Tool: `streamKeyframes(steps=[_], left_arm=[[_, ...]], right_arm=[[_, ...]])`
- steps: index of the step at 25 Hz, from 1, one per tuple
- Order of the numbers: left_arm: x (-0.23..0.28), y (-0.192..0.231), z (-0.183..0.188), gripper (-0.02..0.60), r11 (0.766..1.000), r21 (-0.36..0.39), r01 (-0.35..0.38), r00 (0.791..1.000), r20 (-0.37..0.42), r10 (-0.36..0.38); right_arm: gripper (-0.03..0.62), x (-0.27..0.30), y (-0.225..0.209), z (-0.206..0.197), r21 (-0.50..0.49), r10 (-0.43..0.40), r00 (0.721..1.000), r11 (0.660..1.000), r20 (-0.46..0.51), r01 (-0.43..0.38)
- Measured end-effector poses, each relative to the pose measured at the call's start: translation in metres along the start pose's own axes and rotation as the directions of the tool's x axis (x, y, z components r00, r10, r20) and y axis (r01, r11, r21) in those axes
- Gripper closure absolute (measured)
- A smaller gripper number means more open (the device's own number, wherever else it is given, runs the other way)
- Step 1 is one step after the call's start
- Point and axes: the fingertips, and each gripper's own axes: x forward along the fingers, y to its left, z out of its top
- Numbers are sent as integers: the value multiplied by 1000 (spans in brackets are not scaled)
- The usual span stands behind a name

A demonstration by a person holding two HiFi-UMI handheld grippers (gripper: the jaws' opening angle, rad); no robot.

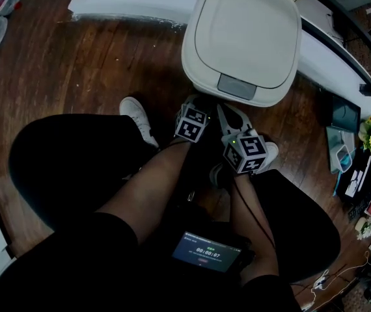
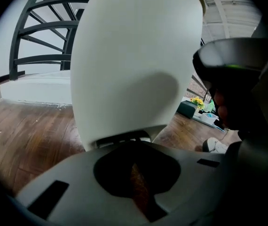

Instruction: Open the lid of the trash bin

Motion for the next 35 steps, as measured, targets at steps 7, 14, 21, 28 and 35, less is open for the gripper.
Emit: streamKeyframes(steps=[7,14,21,28,35], left_arm=[[20,10,-2,546,1000,-8,3,999,-32,-3],[39,9,-4,546,1000,-7,11,998,-54,-12],[47,9,-7,546,1000,-4,13,998,-61,-13],[49,10,-11,546,999,-42,-18,998,-66,15],[48,11,-16,546,998,-20,-51,991,-127,48]], right_arm=[[578,11,-15,-4,12,-2,998,1000,-56,3],[578,15,-21,-9,-16,9,995,1000,-104,-10],[577,14,-33,-19,-19,-22,989,1000,-149,19],[578,10,-43,-27,1,-53,986,999,-155,54],[579,9,-43,-31,16,-62,985,998,-161,66]])
